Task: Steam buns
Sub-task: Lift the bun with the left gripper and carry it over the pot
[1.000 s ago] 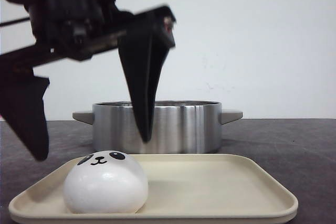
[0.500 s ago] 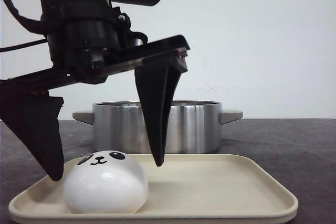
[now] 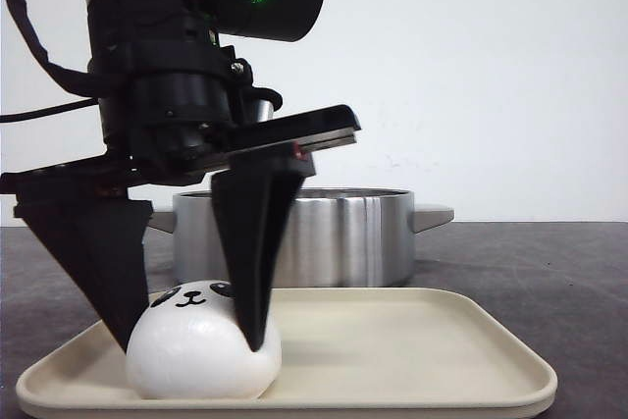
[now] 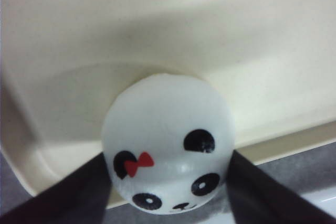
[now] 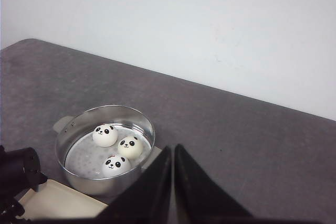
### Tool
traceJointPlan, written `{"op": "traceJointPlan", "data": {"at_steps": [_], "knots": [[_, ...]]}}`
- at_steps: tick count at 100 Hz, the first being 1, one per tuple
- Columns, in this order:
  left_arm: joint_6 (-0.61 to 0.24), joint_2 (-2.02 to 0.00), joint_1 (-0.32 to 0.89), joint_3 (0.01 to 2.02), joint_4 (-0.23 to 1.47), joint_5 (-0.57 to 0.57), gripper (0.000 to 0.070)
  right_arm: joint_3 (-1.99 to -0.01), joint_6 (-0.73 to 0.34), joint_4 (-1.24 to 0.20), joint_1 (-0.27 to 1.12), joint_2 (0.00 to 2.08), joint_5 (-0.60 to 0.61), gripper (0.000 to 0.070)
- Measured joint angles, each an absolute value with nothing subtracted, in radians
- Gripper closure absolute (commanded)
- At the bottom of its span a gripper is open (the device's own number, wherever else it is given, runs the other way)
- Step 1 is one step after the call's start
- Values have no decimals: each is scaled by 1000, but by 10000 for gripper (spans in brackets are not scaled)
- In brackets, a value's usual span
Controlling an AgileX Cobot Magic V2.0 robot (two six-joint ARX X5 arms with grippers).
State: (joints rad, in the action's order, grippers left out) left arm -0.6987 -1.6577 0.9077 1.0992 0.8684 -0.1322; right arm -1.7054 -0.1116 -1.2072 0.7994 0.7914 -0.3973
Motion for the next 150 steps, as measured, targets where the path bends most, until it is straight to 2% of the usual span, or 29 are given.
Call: {"op": "traceJointPlan", "data": {"at_steps": [5, 14, 40, 55, 68, 80, 88, 95, 106, 134, 150], "knots": [[-699, -1658, 908, 1099, 868, -132, 535, -1705, -112, -1212, 799, 791, -397, 700], [-694, -1658, 908, 1099, 870, -131, 700, -1705, -112, -1217, 799, 791, -397, 700], [-627, -1652, 919, 1107, 921, -128, 700, -1705, -112, -1217, 799, 791, -397, 700], [-600, -1576, 953, 1123, 938, -147, 700, -1705, -112, -1217, 799, 791, -397, 700], [-585, -1508, 963, 1193, 948, -208, 700, -1705, -112, -1216, 799, 791, -397, 700], [-566, -1464, 977, 1273, 988, -215, 700, -1705, -112, -1216, 799, 791, -397, 700], [-544, -1444, 980, 1345, 995, -204, 700, -1705, -112, -1215, 799, 791, -397, 700], [-521, -1438, 977, 1423, 995, -146, 700, -1705, -112, -1205, 799, 791, -397, 700], [-471, -1443, 933, 1530, 991, -54, 700, -1705, -112, -1172, 799, 791, -397, 700], [-382, -1617, 726, 1682, 1055, -51, 698, -1705, -112, -1162, 799, 791, -397, 700], [-350, -1737, 650, 1799, 1112, -51, 699, -1705, -112, -1163, 799, 791, -397, 700]]}}
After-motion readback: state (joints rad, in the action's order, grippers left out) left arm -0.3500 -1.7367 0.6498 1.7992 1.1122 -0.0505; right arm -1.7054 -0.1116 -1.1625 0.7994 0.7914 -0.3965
